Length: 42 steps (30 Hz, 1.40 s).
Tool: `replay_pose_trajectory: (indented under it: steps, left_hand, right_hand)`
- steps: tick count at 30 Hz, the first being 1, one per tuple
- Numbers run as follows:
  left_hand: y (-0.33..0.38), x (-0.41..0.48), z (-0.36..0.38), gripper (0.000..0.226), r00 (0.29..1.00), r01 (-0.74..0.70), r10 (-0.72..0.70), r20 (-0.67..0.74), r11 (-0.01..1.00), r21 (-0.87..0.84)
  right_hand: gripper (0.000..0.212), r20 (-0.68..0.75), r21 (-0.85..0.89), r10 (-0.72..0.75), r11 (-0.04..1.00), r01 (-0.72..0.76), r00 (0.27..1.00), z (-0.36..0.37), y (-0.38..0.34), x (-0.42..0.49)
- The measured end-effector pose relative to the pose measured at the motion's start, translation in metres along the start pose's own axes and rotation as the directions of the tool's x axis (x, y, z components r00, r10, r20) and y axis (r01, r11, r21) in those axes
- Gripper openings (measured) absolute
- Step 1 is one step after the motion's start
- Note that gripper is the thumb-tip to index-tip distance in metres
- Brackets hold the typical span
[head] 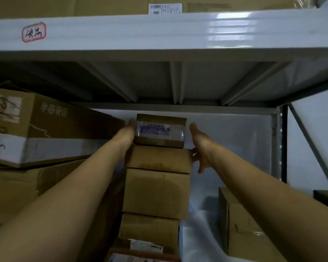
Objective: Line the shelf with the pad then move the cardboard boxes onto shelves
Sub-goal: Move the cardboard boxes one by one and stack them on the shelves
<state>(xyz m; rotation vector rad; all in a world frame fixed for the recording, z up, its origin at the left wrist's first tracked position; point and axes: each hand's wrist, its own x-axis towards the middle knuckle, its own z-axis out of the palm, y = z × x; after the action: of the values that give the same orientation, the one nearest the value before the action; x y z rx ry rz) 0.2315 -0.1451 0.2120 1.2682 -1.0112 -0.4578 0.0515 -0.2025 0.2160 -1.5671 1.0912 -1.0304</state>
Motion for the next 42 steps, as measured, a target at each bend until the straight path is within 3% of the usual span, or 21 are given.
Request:
replay_pose_trajectory:
  steps: [7, 10, 14, 17, 18, 20, 21, 23, 24, 25, 28, 31, 35, 39, 42]
  left_hand:
    - [0.004, 0.001, 0.001, 0.04, 0.996, 0.013, -0.006, 0.085, 0.996, -0.09]
    - [0.007, 0.001, 0.003, 0.047, 0.996, -0.004, 0.009, 0.089, 0.998, -0.061]
    - [0.0, 0.006, 0.003, 0.06, 0.995, -0.064, 0.065, 0.074, 0.998, -0.009]
    - [0.0, 0.006, 0.002, 0.059, 0.989, -0.131, 0.131, 0.071, 0.991, -0.007]
    - [0.003, 0.005, 0.001, 0.057, 0.986, -0.156, 0.155, 0.069, 0.988, 0.01]
    - [0.009, 0.005, 0.001, 0.053, 0.978, -0.202, 0.2, 0.056, 0.979, 0.032]
    - [0.012, 0.005, 0.001, 0.052, 0.978, -0.205, 0.204, 0.053, 0.979, 0.016]
    - [0.018, 0.003, 0.002, 0.048, 0.982, -0.185, 0.187, 0.037, 0.982, -0.039]
    - [0.018, 0.004, 0.002, 0.047, 0.984, -0.177, 0.178, 0.011, 0.983, -0.056]
    - [0.017, 0.006, 0.001, 0.046, 0.987, -0.162, 0.162, -0.019, 0.986, -0.048]
    - [0.008, 0.012, -0.002, 0.044, 0.994, -0.034, 0.044, -0.1, 0.994, 0.102]
    - [-0.007, 0.012, -0.01, 0.051, 0.989, 0.144, -0.134, -0.056, 0.954, 0.262]
    - [-0.019, 0.009, -0.022, 0.058, 0.95, 0.291, -0.312, 0.016, 0.902, 0.32]
    - [-0.02, 0.012, -0.021, 0.033, 0.956, 0.264, -0.288, 0.048, 0.922, 0.282]
    - [-0.019, 0.008, -0.025, 0.035, 0.95, 0.287, -0.311, 0.03, 0.905, 0.313]
  right_hand:
    - [0.055, 0.018, 0.071, -0.198, 0.978, 0.196, 0.98, 0.012, 0.008, 0.001]
    - [0.046, 0.024, 0.089, -0.172, 0.982, 0.169, 0.985, 0.012, 0.008, 0.003]
    - [0.08, 0.015, 0.138, -0.169, 0.976, 0.166, 0.985, 0.011, 0.006, 0.009]
    - [0.095, -0.015, 0.092, -0.285, 0.954, 0.285, 0.958, 0.012, 0.003, 0.007]
    - [0.084, -0.037, 0.088, -0.321, 0.942, 0.323, 0.946, 0.009, 0.003, 0.009]
    - [0.042, -0.082, 0.134, -0.368, 0.917, 0.376, 0.926, 0.004, 0.0, 0.005]
    - [0.043, -0.089, 0.143, -0.381, 0.909, 0.391, 0.92, 0.001, -0.001, 0.005]
    - [0.094, -0.098, 0.155, -0.409, 0.894, 0.42, 0.907, -0.003, 0.0, 0.007]
    - [0.109, -0.096, 0.17, -0.413, 0.89, 0.424, 0.906, -0.004, 0.002, 0.006]
    - [0.106, -0.102, 0.205, -0.406, 0.885, 0.419, 0.908, -0.005, 0.004, 0.006]
    - [0.049, -0.134, 0.337, -0.396, 0.844, 0.418, 0.908, -0.01, 0.007, 0.004]
    - [0.029, -0.14, 0.481, -0.447, 0.749, 0.456, 0.883, -0.017, 0.013, 0.003]
    - [0.034, -0.167, 0.483, -0.423, 0.752, 0.448, 0.891, -0.02, 0.019, -0.001]
    - [0.037, -0.224, 0.457, -0.33, 0.795, 0.398, 0.917, -0.023, 0.027, -0.006]
    - [0.036, -0.207, 0.477, -0.282, 0.807, 0.348, 0.937, -0.026, 0.033, -0.01]
